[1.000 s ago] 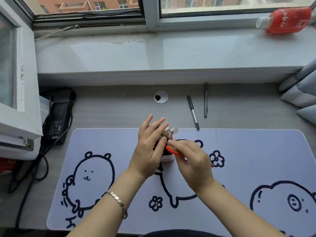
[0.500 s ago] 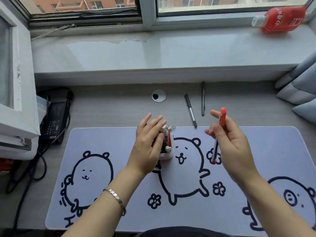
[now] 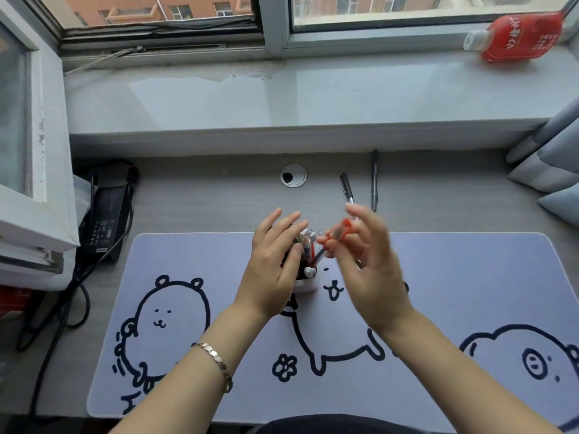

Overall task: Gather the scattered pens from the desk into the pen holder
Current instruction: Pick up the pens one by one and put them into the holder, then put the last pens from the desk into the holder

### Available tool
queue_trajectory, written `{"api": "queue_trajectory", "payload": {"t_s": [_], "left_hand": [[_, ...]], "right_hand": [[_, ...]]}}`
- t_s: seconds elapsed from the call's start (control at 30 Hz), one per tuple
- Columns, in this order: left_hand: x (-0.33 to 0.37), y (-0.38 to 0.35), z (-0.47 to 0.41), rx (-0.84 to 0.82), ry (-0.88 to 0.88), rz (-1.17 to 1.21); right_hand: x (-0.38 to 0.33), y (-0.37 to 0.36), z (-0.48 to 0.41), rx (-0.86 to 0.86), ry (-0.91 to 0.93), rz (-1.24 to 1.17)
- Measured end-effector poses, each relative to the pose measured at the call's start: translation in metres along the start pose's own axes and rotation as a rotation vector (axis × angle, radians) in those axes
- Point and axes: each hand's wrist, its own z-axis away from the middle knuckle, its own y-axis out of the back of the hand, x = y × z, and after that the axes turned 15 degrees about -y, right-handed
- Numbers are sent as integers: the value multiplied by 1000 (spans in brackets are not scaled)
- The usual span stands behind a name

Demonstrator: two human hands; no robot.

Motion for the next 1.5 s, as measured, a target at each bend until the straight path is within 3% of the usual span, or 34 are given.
{"api": "queue_trajectory", "payload": {"t_s": [0.07,0.17,0.3,0.6,0.73,0.93,1.1,1.3,1.4,1.5], "left_hand": [[-1,0,1,3,2,7],[-2,1,1,-18,38,36],[-3,3,1,-42,28,14],[-2,18,3,-216,50,92],[-7,26,9,-335,147,29],[-7,20,10,-242,195,42],[-11,18,5,-176,177,102],[-9,21,-18,-72,209,154],[-9,21,-31,-23,196,144],[-8,19,-44,-1,216,166]], "right_hand": [[11,-8,-3,-15,63,193],[21,-14,-5,98,306,383],[31,-9,1,256,422,475],[17,-15,0,103,-12,576],[0,-9,-9,26,-448,255],[-13,5,-31,-280,-453,323],[27,22,-103,129,-435,617],[78,10,-159,-9,-626,1060],[81,9,-171,0,-685,1029],[74,23,-188,116,-674,994]]}}
